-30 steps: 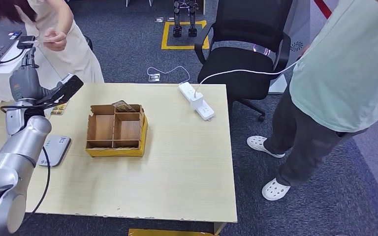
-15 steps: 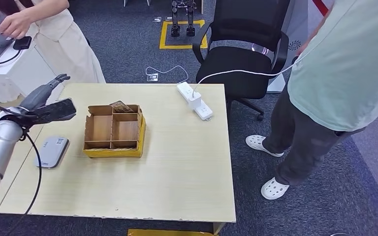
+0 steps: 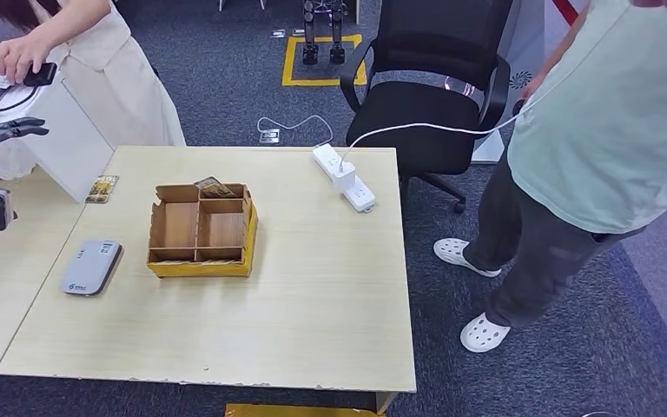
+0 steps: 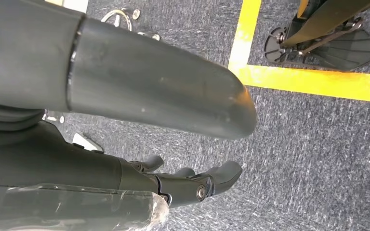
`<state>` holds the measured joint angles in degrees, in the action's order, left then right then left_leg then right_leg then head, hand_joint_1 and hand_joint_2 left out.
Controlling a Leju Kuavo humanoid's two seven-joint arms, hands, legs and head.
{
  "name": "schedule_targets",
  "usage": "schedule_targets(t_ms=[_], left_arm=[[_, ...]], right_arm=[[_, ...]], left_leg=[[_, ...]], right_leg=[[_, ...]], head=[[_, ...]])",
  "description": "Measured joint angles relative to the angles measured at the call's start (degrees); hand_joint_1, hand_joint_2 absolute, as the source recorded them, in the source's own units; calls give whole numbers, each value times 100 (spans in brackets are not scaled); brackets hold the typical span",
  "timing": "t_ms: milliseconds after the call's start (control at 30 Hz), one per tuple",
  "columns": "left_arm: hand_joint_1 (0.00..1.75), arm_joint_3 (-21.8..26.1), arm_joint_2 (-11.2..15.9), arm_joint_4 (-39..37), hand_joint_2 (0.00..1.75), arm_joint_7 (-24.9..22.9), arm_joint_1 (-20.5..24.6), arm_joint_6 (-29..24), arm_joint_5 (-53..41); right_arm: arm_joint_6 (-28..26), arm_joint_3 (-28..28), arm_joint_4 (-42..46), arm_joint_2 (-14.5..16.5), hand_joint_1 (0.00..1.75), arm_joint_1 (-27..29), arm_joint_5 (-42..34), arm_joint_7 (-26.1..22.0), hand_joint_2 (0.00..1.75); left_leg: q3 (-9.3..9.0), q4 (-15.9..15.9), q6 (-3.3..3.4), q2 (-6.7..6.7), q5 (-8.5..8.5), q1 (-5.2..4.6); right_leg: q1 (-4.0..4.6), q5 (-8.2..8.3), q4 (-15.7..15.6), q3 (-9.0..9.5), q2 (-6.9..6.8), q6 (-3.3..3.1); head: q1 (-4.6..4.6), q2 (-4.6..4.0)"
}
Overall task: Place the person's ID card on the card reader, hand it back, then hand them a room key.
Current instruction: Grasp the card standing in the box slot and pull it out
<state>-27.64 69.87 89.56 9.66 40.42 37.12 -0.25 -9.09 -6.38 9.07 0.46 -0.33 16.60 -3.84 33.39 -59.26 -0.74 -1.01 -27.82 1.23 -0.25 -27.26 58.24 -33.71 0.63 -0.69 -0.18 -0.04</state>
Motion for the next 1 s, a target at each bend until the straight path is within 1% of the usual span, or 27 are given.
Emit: schedule_targets(t_ms=[167, 233, 300, 367, 433, 500, 533, 600, 633, 700, 767, 900, 1000], left_arm=[[0, -162, 254, 217, 175, 30, 2, -49, -8], [0, -224, 323, 307, 175, 144, -20, -193, -39], [0, -281, 389, 466, 175, 268, -149, -611, -222], [0, -338, 410, 631, 175, 289, -439, -1206, -657], [0, -396, 357, 748, 175, 241, -870, -1729, -1220], [0, -428, 193, 808, 175, 209, -1363, -2125, -1756], [0, -433, 75, 816, 175, 205, -1589, -2279, -2005], [0, -433, -279, 780, 175, 189, -1957, -2569, -2580], [0, -434, -493, 730, 175, 164, -2101, -2710, -2878], [0, -454, -1029, 520, 175, 42, -2330, -3032, -3520], [0, -506, -1551, 249, 175, -151, -2505, -3339, -4092], [0, -568, -2402, -273, 175, -383, -2730, -3800, -4680], [0, -568, -2880, -580, 175, -509, -2867, -3922, -4940]], right_arm=[[0, 12, 1, 3, 0, -3, 1, -3, 0], [0, 26, 2, 5, 0, -7, -8, -9, 0], [0, 57, 2, 11, 0, -11, -37, -15, 0], [-2, 88, 2, 30, 0, -18, -67, -13, 0], [-9, 113, 3, 55, 0, -24, -81, -2, 0], [-20, 140, 4, 75, 0, -26, -84, 14, 0], [-27, 153, 4, 83, 0, -26, -84, 20, 0], [-43, 179, 4, 95, 0, -29, -80, 33, 0], [-50, 191, 5, 99, 0, -31, -78, 37, 0], [-66, 214, 8, 108, 0, -36, -68, 43, 0], [-79, 227, 11, 114, 0, -40, -57, 45, 0], [-90, 245, 11, 116, 0, -40, -26, 71, 0], [-90, 251, 11, 116, 0, -38, -1, 81, 0]], left_leg=[[-3, 0, -7, 1, 5, 1], [-3, 0, -7, 2, 5, 1], [-3, 0, -7, 3, 5, -1], [-6, 0, -7, 2, 4, -5], [-8, 0, -7, 1, 4, -6], [-10, 0, -7, 0, 4, -6], [-10, 0, -7, 1, 4, -6], [-10, 0, -7, 5, 4, -7], [-10, 0, -6, 7, 4, -8], [-10, 0, -6, 10, 4, -10], [-9, 0, -6, 10, 4, -11], [-9, -1, -4, 14, 3, -14], [-8, -1, 0, 15, 0, -13]], right_leg=[[0, 4, 2, 1, -2, -5], [0, 4, 2, 1, -2, -5], [-2, 3, 2, 2, -2, -4], [-6, 3, 1, 3, -2, -4], [-8, 3, 1, 2, 0, -4], [-9, 3, 0, 2, 1, -4], [-9, 3, 0, 2, 0, -4], [-10, 3, 0, 4, -3, -3], [-10, 3, 0, 6, -6, -3], [-12, 3, -1, 10, -10, -3], [-12, 4, -1, 11, -10, -1], [-15, 6, -5, 12, -12, 3], [-14, 5, -6, 11, -12, 5]], head=[[-5, 0], [-5, 0], [-4, 0], [-4, 0], [-4, 0], [-4, 0], [-4, 0], [-4, 0], [-4, 0], [-3, 0], [-3, 0], [-2, 0], [-3, 0]])
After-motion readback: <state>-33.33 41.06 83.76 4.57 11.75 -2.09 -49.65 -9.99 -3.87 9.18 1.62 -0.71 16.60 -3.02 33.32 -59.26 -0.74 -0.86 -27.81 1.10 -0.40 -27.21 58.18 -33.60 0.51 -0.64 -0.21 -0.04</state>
